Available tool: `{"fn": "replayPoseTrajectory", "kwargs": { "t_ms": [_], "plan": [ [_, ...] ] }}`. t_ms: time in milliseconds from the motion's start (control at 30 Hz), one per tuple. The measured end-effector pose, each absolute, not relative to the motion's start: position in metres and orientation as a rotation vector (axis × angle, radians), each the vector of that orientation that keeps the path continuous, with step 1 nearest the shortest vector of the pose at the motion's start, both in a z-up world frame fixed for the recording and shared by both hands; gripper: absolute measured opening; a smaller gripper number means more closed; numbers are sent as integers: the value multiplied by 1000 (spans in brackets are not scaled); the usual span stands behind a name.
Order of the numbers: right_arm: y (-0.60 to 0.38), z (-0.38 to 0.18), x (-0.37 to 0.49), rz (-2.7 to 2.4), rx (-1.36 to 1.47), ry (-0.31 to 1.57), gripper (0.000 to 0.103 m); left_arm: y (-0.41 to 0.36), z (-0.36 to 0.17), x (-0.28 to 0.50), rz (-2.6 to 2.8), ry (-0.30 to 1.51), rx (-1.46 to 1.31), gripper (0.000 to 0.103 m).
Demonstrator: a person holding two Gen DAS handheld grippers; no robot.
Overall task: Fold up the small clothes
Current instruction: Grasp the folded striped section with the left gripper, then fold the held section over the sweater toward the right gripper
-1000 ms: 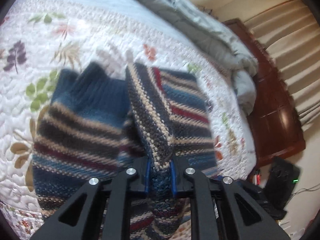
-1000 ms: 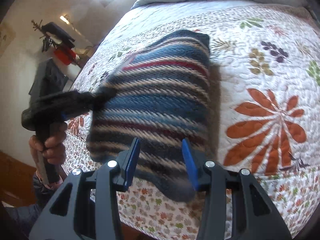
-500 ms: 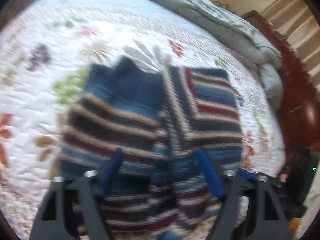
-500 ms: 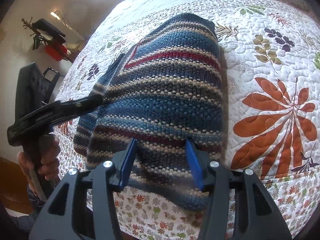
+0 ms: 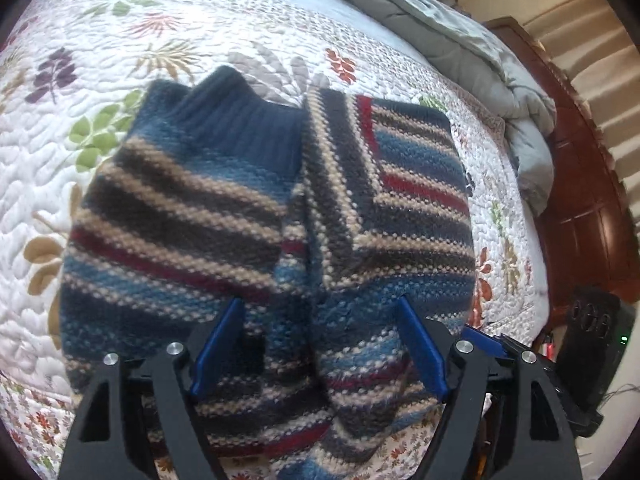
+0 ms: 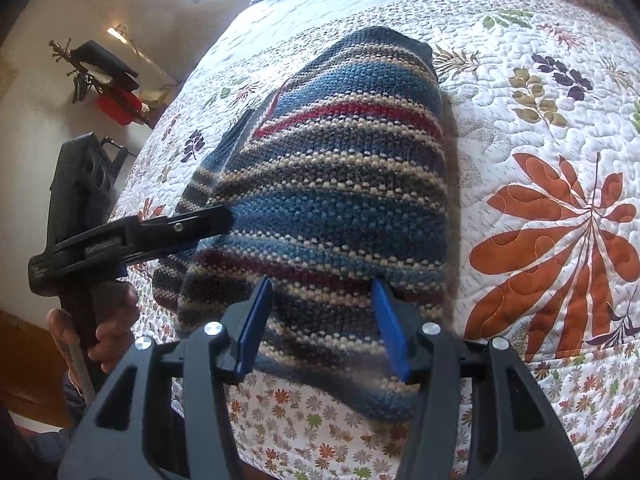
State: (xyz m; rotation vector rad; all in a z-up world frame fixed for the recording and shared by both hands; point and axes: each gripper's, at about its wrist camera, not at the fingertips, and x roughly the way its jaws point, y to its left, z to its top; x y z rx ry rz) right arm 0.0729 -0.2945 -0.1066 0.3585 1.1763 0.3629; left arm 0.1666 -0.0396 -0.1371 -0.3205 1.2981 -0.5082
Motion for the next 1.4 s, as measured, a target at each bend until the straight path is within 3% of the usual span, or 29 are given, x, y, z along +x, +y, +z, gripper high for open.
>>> {"fn": "replayPoseTrajectory", "kwargs": {
  "t_ms": [133, 200, 233, 300, 400, 1200, 1400],
  "plan": [
    [-294, -106, 72, 365, 349, 1176, 53, -54, -139, 173, -493, 1304, -283, 79],
    [-294, -106, 72, 369, 351, 1176, 53, -62, -132, 169, -493, 1283, -225, 58],
    [-294, -106, 72, 372, 355, 1176, 53, -64, -129, 168, -487, 1273, -211, 55],
    [-294, -106, 71, 373, 359, 1176, 53, -66, -125, 164, -474, 1250, -198, 38],
    [-295, -104, 71, 372, 365, 1173, 53, -63, -120, 162, -478, 1227, -213, 30],
    [-298, -103, 73, 332, 333, 1173, 56, -71, -85, 142, -523, 1124, -182, 27],
    [-300, -103, 72, 345, 348, 1166, 57, -79, -115, 161, -535, 1206, -196, 39]
  ]
}}
